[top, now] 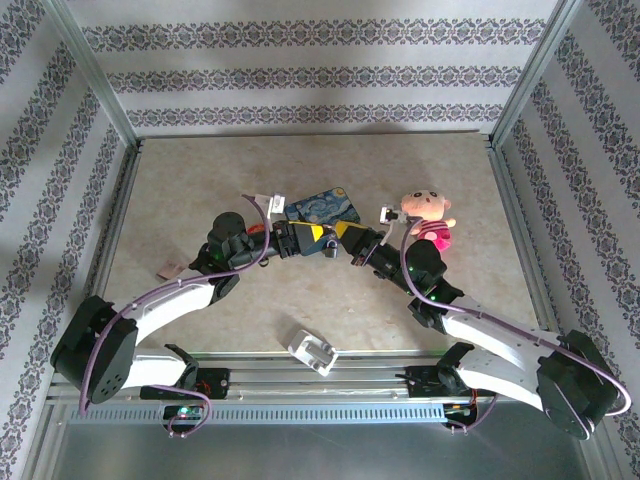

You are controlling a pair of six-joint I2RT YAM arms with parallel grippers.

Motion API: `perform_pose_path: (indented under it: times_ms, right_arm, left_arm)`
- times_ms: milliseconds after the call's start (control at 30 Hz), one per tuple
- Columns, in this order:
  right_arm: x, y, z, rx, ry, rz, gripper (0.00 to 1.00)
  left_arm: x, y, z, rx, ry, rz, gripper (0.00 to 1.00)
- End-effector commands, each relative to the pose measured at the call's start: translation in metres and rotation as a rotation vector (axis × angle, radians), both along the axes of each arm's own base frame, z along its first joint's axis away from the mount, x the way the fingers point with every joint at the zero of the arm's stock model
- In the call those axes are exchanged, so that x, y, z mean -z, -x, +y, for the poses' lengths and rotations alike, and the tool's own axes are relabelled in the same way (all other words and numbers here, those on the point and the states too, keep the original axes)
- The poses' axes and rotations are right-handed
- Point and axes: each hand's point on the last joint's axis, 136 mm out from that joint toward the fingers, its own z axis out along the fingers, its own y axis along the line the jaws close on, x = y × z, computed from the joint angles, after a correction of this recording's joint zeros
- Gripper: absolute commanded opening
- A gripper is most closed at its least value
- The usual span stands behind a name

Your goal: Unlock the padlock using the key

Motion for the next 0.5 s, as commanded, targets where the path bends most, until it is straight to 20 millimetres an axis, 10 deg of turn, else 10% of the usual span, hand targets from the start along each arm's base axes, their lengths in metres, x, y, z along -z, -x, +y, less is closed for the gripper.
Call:
perform_pose_path:
  times_ms: [0, 467]
  right_arm:
    - [-0.024, 0.004, 0.009, -0.040, -0.045, -0.050, 0.00]
    - [-0.006, -0.003, 0.010, -0.010, -0.020, -0.003, 0.00]
  left_arm:
    - [-0.013, -0.002, -0.004, 0.033, 0.039, -0.034, 0.46]
    - [-0.024, 0.006, -0.009, 0.090, 0.085, -0.071, 0.43]
